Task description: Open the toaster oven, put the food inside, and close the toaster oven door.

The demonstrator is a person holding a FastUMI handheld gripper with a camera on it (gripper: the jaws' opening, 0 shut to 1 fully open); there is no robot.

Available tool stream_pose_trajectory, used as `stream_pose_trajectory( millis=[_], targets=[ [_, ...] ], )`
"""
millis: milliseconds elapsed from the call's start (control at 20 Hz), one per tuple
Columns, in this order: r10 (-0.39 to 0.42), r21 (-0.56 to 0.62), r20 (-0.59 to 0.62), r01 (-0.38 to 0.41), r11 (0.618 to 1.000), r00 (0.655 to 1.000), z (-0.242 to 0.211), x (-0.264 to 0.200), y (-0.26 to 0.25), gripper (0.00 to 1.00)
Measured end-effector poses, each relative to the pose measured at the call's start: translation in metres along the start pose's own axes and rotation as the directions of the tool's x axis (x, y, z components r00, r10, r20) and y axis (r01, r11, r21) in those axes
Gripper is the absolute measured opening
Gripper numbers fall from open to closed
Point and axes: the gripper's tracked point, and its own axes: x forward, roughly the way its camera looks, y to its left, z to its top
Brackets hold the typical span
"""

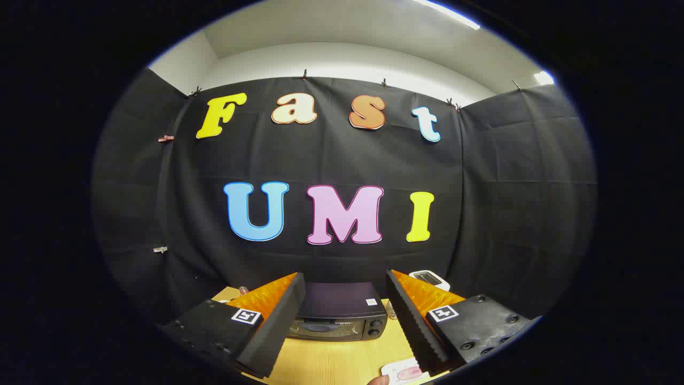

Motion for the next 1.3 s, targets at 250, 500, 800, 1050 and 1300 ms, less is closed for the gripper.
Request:
stream_pose_trajectory(
  millis=[250, 500, 800, 1050, 1300],
  targets=[
    [-0.001, 0.006, -0.002, 0.001, 1.000, 1.000, 0.000, 0.000, -0.002, 0.97],
    [-0.005, 0.010, -0.003, 0.005, 1.000, 1.000, -0.001, -0.002, -0.004, 0.97],
    [-0.009, 0.016, -0.007, 0.009, 1.000, 1.000, -0.003, -0.005, -0.006, 0.97],
    [-0.008, 0.006, -0.004, 0.009, 1.000, 1.000, -0.003, -0.005, 0.000, 0.97],
    [0.008, 0.008, -0.021, -0.008, 1.000, 1.000, -0.015, 0.003, 0.017, 0.97]
  ],
)
